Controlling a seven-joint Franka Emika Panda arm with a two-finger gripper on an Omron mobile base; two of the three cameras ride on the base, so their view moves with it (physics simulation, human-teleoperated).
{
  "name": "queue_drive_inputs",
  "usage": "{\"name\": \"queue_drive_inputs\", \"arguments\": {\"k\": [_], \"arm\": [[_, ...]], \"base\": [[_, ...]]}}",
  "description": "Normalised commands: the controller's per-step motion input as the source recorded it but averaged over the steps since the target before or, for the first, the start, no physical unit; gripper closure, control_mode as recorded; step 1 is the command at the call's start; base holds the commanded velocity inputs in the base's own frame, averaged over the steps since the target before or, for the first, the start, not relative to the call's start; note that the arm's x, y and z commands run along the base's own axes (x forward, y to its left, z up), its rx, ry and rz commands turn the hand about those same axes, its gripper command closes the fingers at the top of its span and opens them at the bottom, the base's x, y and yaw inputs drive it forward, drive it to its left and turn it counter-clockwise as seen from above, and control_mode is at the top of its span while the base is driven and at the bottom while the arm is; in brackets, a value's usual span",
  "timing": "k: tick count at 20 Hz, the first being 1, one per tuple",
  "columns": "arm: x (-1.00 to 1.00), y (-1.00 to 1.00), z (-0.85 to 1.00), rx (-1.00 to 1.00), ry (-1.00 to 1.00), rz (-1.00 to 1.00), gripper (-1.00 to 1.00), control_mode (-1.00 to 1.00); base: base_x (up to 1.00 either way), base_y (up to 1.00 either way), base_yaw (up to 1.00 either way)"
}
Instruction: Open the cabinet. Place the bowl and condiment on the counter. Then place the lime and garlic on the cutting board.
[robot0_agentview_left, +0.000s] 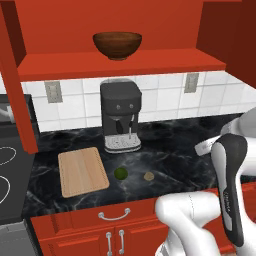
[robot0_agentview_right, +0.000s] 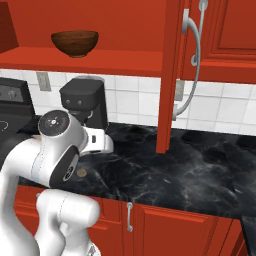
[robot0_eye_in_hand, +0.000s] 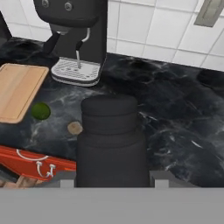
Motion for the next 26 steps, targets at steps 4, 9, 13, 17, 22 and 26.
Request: {"name": "queue_drive_inputs", "arguments": {"k": [4,9,13,17,22,26], "arm": [[0.07,0.0,-0.65,-0.11,-0.13,0.0,1.0,-1.0],[0.0,0.0,-0.55,-0.05,-0.22,0.0,1.0,-1.0],[0.04,0.0,-0.54,-0.02,-0.26,0.0,1.0,-1.0],[0.0,0.0,-0.59,-0.01,-0.38,0.0,1.0,-1.0],[0.0,0.0,-0.6,0.0,-0.3,0.0,1.0,-1.0],[0.0,0.0,-0.6,0.0,-0.24,-0.01,1.0,-1.0]], "base": [[0.0,0.0,0.0],[0.0,0.0,0.0],[0.0,0.0,0.0],[0.0,0.0,0.0],[0.0,0.0,0.0],[0.0,0.0,0.0]]}}
